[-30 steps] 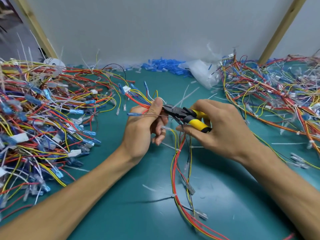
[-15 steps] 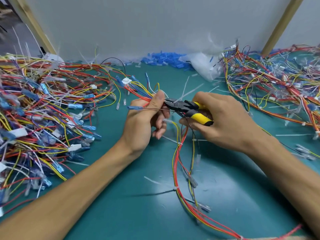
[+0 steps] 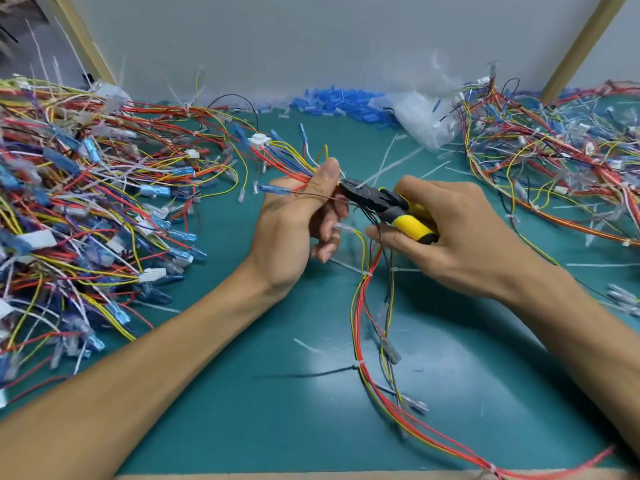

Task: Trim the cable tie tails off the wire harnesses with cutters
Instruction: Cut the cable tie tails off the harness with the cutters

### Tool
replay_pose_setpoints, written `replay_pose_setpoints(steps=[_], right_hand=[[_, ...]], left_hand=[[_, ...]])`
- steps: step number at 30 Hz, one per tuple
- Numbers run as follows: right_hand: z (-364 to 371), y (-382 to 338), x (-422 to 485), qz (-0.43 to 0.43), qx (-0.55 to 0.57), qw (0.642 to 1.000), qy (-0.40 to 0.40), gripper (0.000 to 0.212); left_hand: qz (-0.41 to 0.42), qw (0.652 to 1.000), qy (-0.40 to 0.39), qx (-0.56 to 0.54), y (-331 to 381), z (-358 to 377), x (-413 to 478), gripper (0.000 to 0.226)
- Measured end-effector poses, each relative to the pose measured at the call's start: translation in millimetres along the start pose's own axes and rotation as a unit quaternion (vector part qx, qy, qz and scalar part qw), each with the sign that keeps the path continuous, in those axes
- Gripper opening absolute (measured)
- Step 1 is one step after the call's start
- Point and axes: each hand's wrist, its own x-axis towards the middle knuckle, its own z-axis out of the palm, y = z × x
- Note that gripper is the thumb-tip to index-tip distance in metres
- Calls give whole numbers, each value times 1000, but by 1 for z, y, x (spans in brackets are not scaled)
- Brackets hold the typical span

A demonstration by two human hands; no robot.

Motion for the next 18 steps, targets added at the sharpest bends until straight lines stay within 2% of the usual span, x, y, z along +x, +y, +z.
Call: replay_pose_setpoints(steps=[9, 18], right_hand=[[-2, 5, -3, 25, 3, 999, -41, 40], [-2, 8, -2, 15, -10, 998, -55, 33]], left_hand=[[-5, 1000, -6, 14, -1, 4, -4, 54], [5, 1000, -16, 21, -3, 1, -2, 51]])
